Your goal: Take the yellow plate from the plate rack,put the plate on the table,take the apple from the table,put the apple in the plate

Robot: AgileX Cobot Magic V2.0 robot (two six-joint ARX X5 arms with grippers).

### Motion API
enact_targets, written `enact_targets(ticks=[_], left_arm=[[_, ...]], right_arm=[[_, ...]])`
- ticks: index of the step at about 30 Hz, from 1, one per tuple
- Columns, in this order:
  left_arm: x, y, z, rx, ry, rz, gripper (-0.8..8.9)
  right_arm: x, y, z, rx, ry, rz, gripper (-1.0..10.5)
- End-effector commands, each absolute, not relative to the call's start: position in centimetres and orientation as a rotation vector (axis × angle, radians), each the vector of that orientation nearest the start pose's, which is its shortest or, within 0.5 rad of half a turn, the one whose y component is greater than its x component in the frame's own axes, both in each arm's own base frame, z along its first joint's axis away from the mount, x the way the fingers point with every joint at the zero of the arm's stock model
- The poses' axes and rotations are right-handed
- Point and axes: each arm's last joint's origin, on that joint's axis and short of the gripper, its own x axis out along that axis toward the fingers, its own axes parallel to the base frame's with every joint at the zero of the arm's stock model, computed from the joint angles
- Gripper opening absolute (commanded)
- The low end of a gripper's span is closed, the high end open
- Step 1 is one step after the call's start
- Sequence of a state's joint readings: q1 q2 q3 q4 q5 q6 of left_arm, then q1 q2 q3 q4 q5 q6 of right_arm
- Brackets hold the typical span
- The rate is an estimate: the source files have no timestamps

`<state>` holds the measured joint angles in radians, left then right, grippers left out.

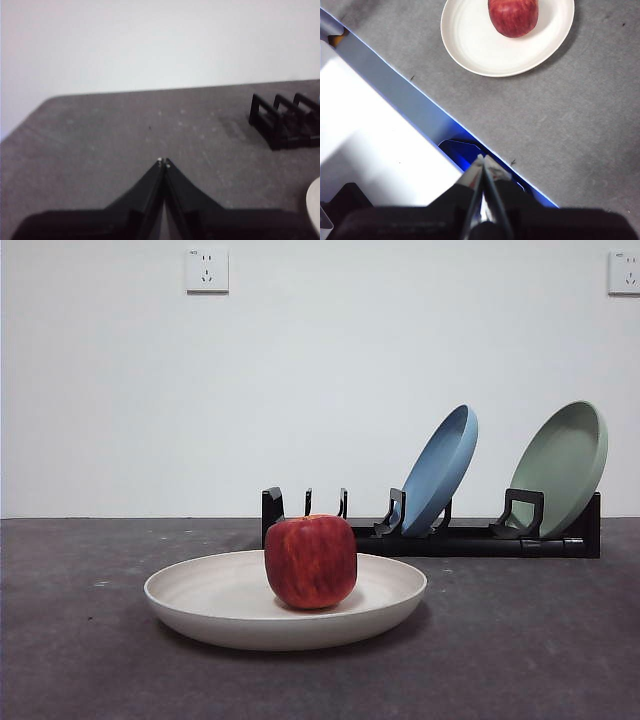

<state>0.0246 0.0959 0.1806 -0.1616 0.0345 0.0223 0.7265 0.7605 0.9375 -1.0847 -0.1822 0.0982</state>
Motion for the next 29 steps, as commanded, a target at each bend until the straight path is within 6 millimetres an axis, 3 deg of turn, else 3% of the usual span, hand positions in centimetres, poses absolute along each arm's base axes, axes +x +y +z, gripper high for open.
enact_targets(ticks=[1, 12, 29], left_arm=[[9.5, 0.2, 18.9, -0.011, 0.078, -0.007, -0.03], [9.7, 0.2, 15.0, -0.084, 0.146, -0.002, -0.03], [9.6, 0.2, 14.7, -0.094, 0.179, 0.006, -0.03]], right_arm=[[8.5, 8.2, 31.2, -0.159, 0.94, 0.794, 0.0], [8.5, 8.2, 31.2, -0.159, 0.94, 0.794, 0.0], [8.5, 8.3, 31.2, -0.159, 0.94, 0.794, 0.0]])
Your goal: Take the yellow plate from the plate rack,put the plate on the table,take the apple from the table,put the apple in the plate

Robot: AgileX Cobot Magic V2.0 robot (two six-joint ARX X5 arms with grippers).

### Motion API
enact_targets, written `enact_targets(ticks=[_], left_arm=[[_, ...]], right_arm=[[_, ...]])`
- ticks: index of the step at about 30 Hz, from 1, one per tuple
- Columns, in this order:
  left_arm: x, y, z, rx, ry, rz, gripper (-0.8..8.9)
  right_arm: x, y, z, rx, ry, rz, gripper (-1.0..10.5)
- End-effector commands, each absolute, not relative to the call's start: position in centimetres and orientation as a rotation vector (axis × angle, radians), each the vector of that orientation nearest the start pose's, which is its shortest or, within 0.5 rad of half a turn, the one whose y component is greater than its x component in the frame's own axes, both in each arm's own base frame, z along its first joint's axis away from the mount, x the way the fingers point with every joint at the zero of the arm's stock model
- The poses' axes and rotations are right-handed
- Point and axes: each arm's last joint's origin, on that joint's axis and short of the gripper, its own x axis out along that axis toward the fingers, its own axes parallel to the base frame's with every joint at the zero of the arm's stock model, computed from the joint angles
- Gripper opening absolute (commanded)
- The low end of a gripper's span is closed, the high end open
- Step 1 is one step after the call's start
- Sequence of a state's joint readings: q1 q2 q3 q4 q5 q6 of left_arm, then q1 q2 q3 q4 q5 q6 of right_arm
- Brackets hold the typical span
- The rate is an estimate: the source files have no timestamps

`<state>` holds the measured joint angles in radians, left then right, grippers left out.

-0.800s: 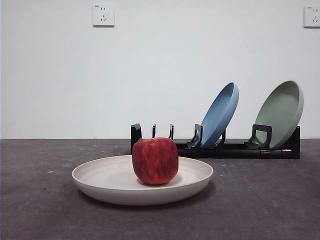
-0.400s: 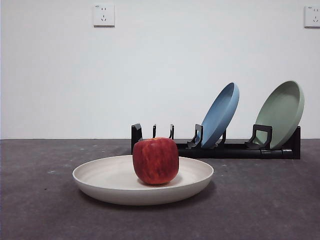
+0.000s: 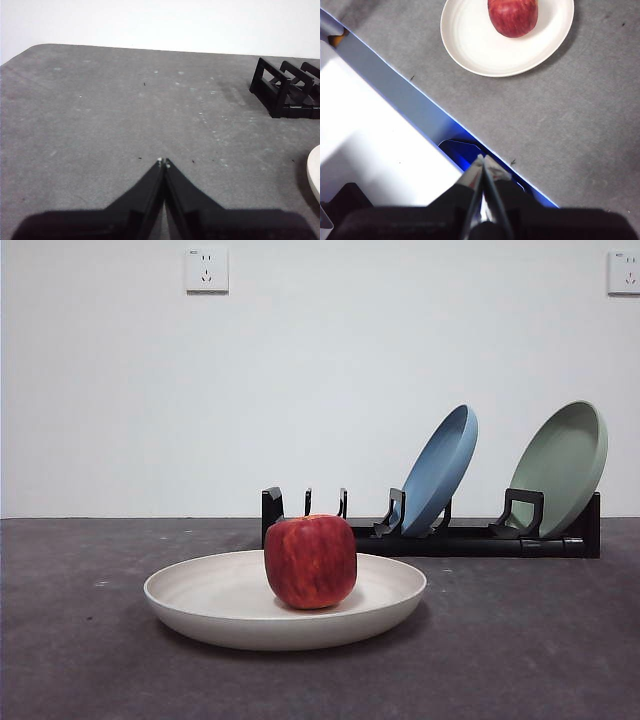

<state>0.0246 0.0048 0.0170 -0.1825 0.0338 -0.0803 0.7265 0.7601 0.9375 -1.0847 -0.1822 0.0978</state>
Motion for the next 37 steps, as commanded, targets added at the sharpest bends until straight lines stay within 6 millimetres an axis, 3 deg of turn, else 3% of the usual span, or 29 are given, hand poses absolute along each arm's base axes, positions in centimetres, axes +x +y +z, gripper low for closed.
enact_targets(ticks=[1, 15, 19, 25, 30, 37], left_arm=[[9.6, 0.2, 14.7, -0.094, 0.179, 0.006, -0.03], [9.6, 0.2, 14.7, -0.094, 0.179, 0.006, -0.03], [9.6, 0.2, 14.7, -0.094, 0.179, 0.006, -0.03], [9.6, 0.2, 14.7, -0.094, 0.179, 0.006, -0.03], [9.6, 0.2, 14.7, -0.094, 0.179, 0.005, -0.03], [9.6, 0.2, 14.7, -0.094, 0.179, 0.006, -0.03]], right_arm=[[8.5, 8.3, 31.2, -0.159, 0.94, 0.794, 0.0], [8.2, 7.8, 31.4, -0.159, 0.917, 0.778, 0.0], [7.9, 6.2, 32.2, -0.207, 0.769, 0.705, 0.0], [7.8, 3.8, 33.2, -0.054, 0.419, 0.612, 0.0], [7.9, 2.6, 30.5, -0.023, 0.234, 0.471, 0.0], [8.4, 2.0, 23.8, 0.018, 0.119, 0.386, 0.0]])
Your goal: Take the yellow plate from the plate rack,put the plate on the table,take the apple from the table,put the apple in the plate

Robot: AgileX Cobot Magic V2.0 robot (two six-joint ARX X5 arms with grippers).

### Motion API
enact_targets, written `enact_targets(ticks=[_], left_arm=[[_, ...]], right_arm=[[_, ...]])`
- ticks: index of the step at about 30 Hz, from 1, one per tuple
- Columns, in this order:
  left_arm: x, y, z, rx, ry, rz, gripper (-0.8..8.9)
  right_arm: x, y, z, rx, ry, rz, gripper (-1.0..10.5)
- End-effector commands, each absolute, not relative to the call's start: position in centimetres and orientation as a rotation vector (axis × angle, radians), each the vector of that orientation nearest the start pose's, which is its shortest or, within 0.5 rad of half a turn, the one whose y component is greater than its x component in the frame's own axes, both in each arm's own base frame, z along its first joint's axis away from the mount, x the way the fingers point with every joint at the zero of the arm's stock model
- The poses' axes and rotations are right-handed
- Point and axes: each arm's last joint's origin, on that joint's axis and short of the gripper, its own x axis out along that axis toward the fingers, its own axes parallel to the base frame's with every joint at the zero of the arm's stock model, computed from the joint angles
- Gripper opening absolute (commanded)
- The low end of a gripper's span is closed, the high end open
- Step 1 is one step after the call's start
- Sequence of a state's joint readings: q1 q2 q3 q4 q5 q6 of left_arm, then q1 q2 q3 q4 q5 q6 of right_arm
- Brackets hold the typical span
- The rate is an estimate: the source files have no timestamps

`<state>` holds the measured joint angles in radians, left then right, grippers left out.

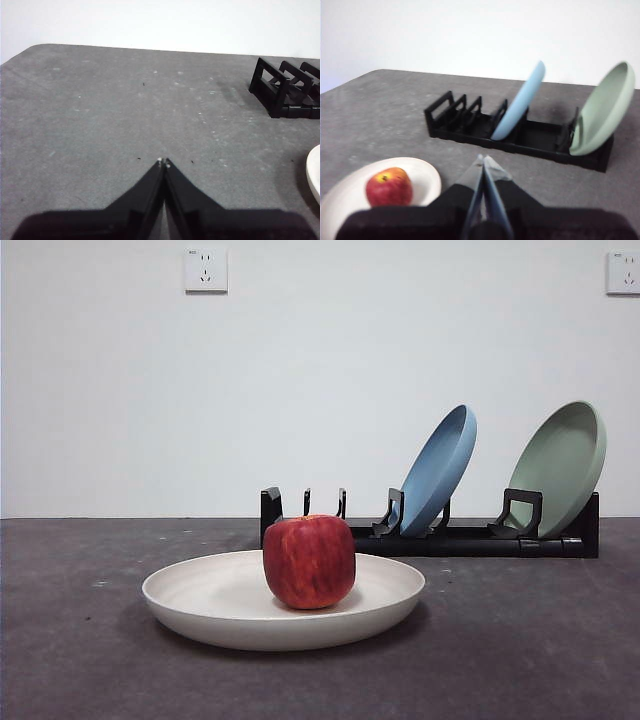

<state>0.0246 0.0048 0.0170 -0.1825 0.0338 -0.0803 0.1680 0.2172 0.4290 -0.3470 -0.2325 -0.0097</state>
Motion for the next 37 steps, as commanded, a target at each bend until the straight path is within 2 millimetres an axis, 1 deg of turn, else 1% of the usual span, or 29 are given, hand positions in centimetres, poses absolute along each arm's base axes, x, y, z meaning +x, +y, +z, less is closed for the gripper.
enact_targets(ticks=[1, 4, 8, 12, 15, 20, 37], left_arm=[[9.6, 0.2, 14.7, -0.094, 0.179, 0.006, -0.03], [9.6, 0.2, 14.7, -0.094, 0.179, 0.006, -0.03], [9.6, 0.2, 14.7, -0.094, 0.179, 0.006, -0.03], [9.6, 0.2, 14.7, -0.094, 0.179, 0.006, -0.03], [9.6, 0.2, 14.7, -0.094, 0.179, 0.006, -0.03], [9.6, 0.2, 14.7, -0.094, 0.179, 0.006, -0.03], [9.6, 0.2, 14.7, -0.094, 0.179, 0.006, -0.03]], right_arm=[[8.5, 2.0, 23.1, 0.019, 0.107, 0.381, 0.0], [8.6, 1.9, 20.9, 0.043, 0.085, 0.369, 0.0], [8.8, 1.9, 18.6, 0.067, 0.113, 0.36, 0.0], [8.9, 1.9, 16.8, 0.094, 0.154, 0.358, 0.0], [9.1, 1.9, 15.9, 0.108, 0.191, 0.355, 0.0], [9.1, 1.9, 15.1, 0.109, 0.23, 0.353, 0.0], [9.1, 1.9, 15.1, 0.119, 0.232, 0.355, 0.0]])
